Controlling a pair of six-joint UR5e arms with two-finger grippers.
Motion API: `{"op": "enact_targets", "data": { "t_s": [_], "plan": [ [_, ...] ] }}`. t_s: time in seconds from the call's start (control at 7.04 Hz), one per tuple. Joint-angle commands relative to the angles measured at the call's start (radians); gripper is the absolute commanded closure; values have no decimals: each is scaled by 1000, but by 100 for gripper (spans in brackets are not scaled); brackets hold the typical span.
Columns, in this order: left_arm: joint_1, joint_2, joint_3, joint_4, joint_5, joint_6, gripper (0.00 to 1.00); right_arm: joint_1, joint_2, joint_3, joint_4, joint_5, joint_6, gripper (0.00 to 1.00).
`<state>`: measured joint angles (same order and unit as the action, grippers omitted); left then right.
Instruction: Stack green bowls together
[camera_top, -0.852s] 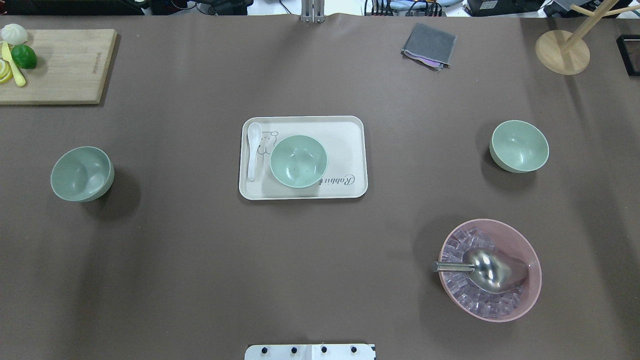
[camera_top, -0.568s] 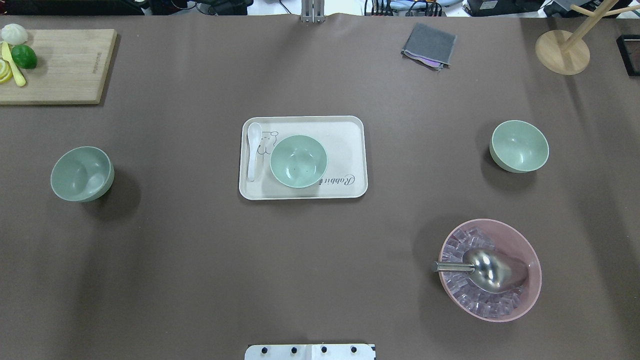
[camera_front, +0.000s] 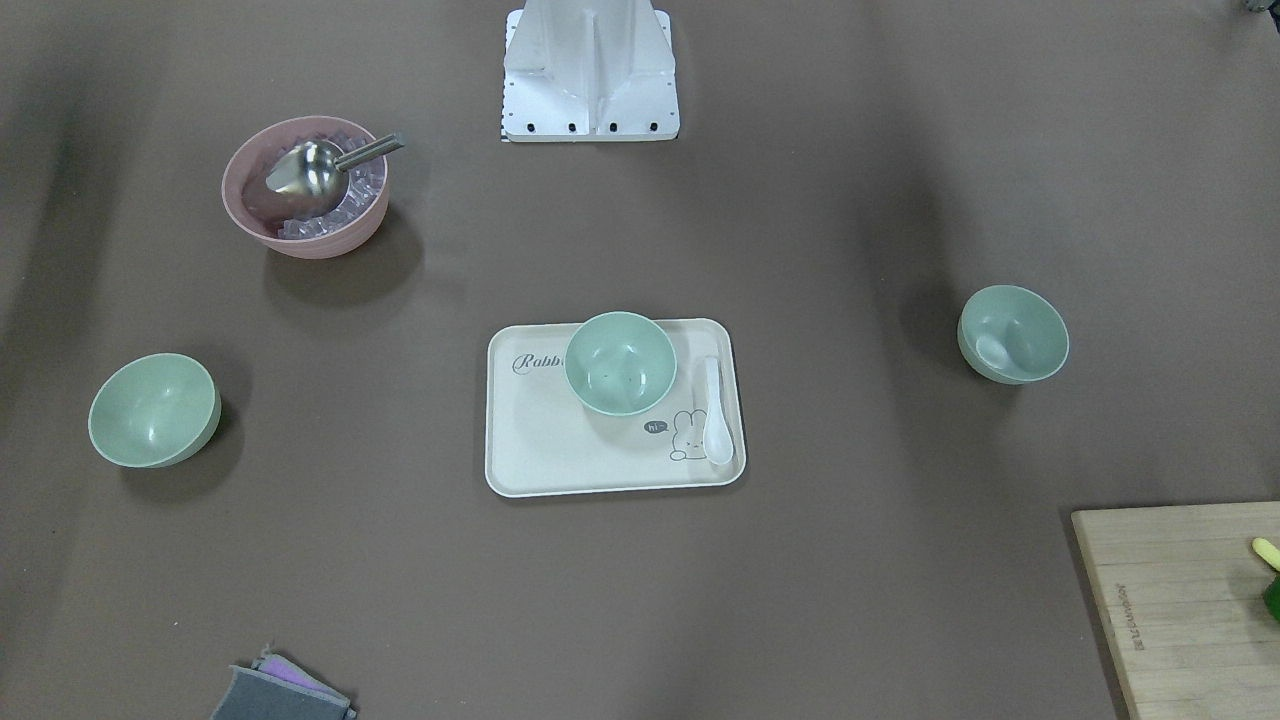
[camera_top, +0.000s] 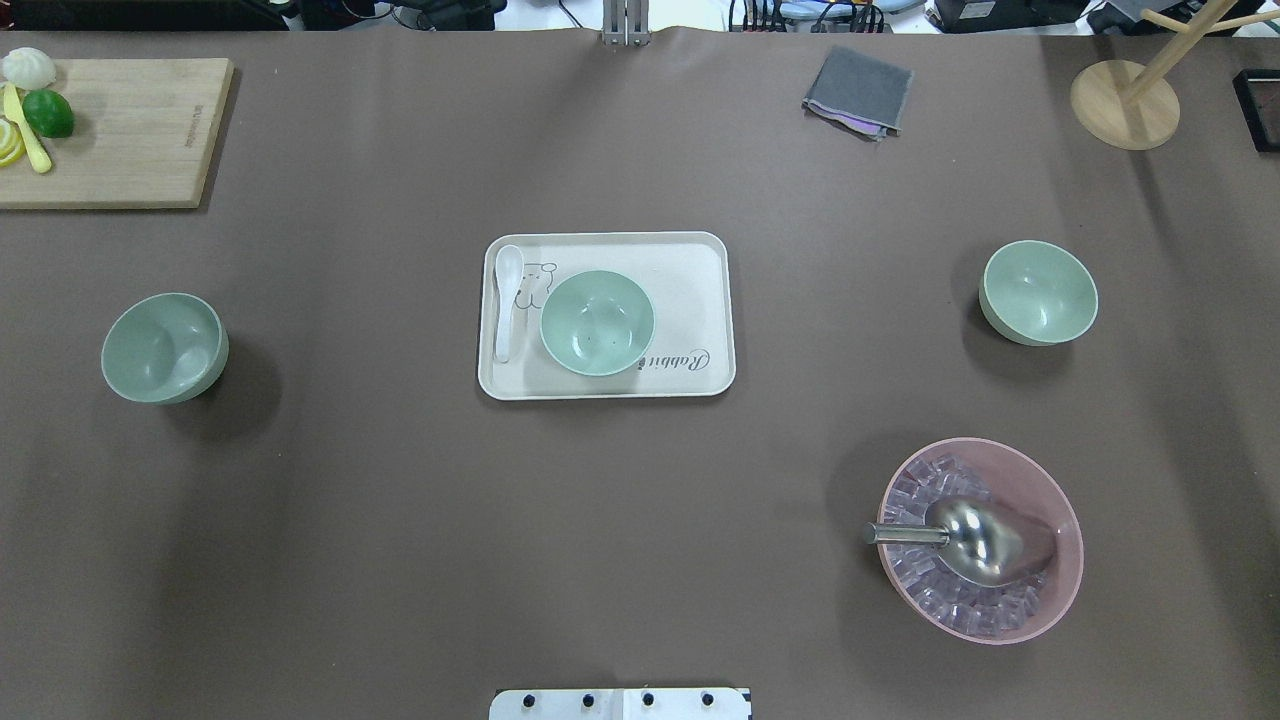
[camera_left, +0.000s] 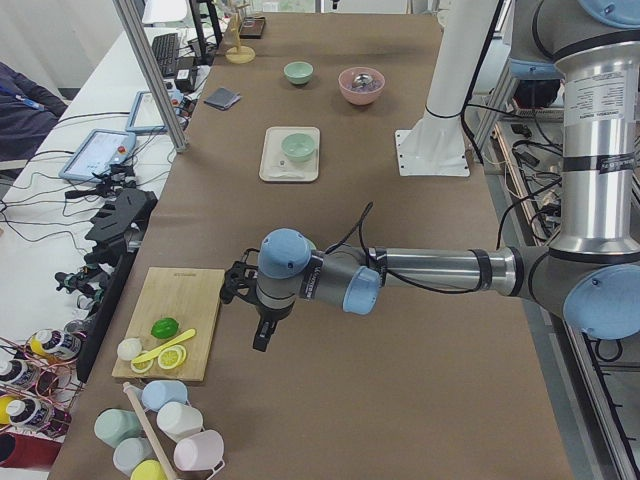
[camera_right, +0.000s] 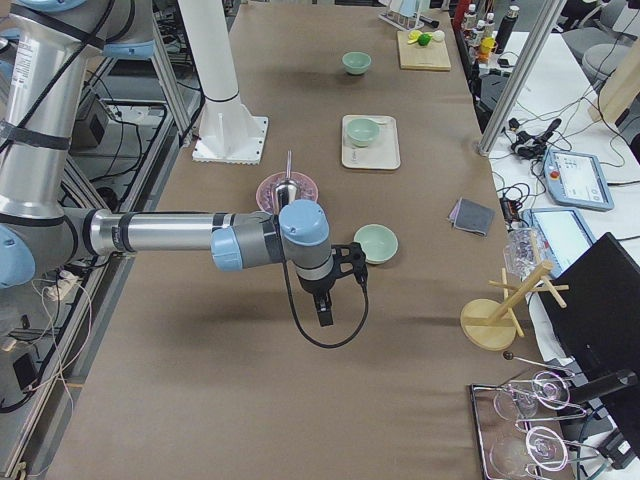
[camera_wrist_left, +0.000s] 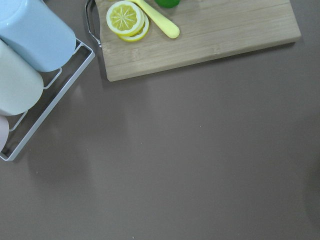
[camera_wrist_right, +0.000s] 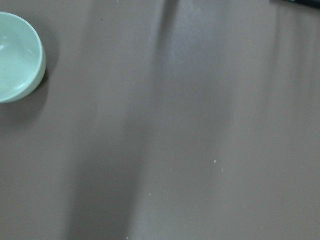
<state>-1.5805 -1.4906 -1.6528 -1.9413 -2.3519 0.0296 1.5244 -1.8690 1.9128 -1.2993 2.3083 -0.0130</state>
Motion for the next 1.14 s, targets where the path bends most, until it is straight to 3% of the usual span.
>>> {"op": "enact_targets", "data": {
  "t_s": [0.0,0.14,0.57,0.85,0.99],
  "plan": [
    [1,-5,49,-282,9,-5,2,0,2,0,129,3,4,0],
    [20,-99,86,-284,3,-14,2,-12,37,11,121,5,4,0],
    [45,-111,137,-305,-15,-20,1,-29,47,-6,141,56,10,0],
    [226,-144,145,-306,-1,-217,2,-126,53,-37,153,46,235,0],
    [282,-152,133,-324,88,-410,1,-186,71,-38,153,11,363,0]
  ]
}}
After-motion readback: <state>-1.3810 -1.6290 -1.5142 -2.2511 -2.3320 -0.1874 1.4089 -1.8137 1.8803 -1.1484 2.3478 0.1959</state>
